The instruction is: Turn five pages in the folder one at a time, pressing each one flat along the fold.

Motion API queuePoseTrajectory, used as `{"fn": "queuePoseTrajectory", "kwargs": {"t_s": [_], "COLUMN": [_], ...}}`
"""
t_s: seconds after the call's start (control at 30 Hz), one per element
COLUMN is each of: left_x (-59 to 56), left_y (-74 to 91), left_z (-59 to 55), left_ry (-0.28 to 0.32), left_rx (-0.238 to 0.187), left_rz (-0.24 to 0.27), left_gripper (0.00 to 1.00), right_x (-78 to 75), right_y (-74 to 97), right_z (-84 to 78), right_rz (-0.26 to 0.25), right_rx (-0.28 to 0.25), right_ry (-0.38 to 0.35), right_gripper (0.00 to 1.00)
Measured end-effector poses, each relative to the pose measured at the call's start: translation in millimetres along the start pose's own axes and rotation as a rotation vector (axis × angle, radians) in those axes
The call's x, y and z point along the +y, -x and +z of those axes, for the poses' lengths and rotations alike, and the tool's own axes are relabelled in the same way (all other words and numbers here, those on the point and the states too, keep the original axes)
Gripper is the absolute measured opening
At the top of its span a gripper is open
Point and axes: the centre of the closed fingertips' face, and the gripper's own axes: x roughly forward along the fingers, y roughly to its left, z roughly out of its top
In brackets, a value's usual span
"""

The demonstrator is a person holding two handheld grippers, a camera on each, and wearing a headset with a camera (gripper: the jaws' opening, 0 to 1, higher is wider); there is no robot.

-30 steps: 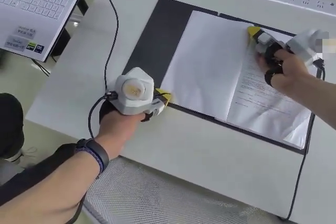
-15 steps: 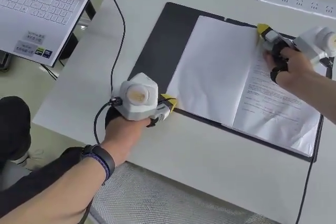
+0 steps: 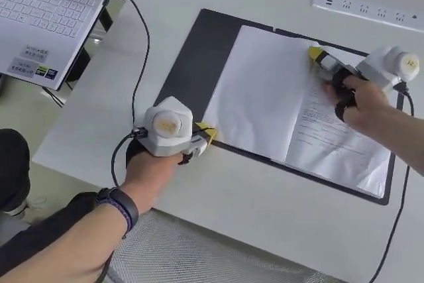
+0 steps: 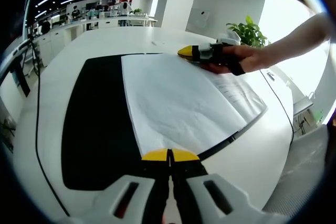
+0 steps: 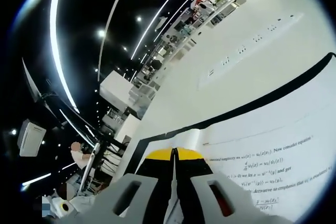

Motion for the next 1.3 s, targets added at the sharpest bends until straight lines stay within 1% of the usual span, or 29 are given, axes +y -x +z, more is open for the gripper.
{"fn": "queuePoseTrajectory", "kwargs": {"t_s": [0.13, 0.17, 0.27, 0.3, 0.4, 0.43, 0.53, 0.57, 0.6, 0.63, 0.8, 0.9, 0.97, 1.13, 1.3], "left_x": [0.3, 0.3, -0.9, -1.2, -4.0, -4.5, -6.5, -7.0, -7.3, -7.7, -9.3, -10.3, -10.2, -10.3, -10.6], "left_y": [-0.5, -0.5, 0.5, 0.9, 3.6, 3.9, 6.2, 6.7, 7.1, 7.5, 9.4, 10.1, 10.3, 10.4, 10.7], "left_z": [-0.7, -0.8, -0.6, -0.5, 0.5, 0.5, 1.5, 1.6, 1.8, 1.9, 2.8, 3.2, 3.3, 3.4, 3.4], "left_ry": [-0.002, -0.002, -0.007, -0.006, -0.008, -0.010, -0.012, -0.014, -0.015, -0.015, -0.014, -0.024, -0.026, -0.029, -0.031], "left_rx": [-0.001, -0.001, -0.002, -0.003, -0.004, -0.003, -0.003, -0.003, -0.003, -0.002, 0.000, 0.003, 0.003, 0.002, 0.003], "left_rz": [0.001, 0.001, 0.000, 0.000, 0.000, 0.000, 0.001, 0.000, 0.000, -0.001, -0.005, -0.006, -0.008, -0.010, -0.013], "left_gripper": [0.00, 0.00, 0.00, 0.00, 0.00, 0.00, 0.00, 0.00, 0.00, 0.00, 0.00, 0.00, 0.00, 0.00, 0.00], "right_x": [13.5, 12.0, 14.3, 9.9, 11.8, 19.3, 22.5, 29.5, 31.8, 38.1, 52.7, 55.8, 58.3, 59.9, 65.1], "right_y": [12.7, 13.1, 17.8, 17.0, 21.3, 26.9, 33.1, 38.3, 40.6, 45.3, 60.0, 66.7, 71.7, 79.3, 88.9], "right_z": [-13.2, -14.1, -20.9, -22.8, -27.6, -32.7, -40.7, -46.0, -49.1, -53.4, -66.5, -74.8, -84.3, -93.5, -109.5], "right_rz": [0.027, 0.030, 0.045, 0.050, 0.061, 0.066, 0.078, 0.082, 0.085, 0.090, 0.102, 0.117, 0.132, 0.140, 0.151], "right_rx": [0.021, 0.026, 0.048, 0.054, 0.066, 0.071, 0.083, 0.091, 0.097, 0.103, 0.125, 0.142, 0.173, 0.188, 0.222], "right_ry": [0.007, 0.008, 0.021, 0.021, 0.025, 0.029, 0.041, 0.051, 0.052, 0.054, 0.066, 0.060, 0.078, 0.072, 0.061], "right_gripper": [0.00, 0.00, 0.00, 0.00, 0.00, 0.00, 0.00, 0.00, 0.00, 0.00, 0.00, 0.00, 0.00, 0.00, 0.00]}}
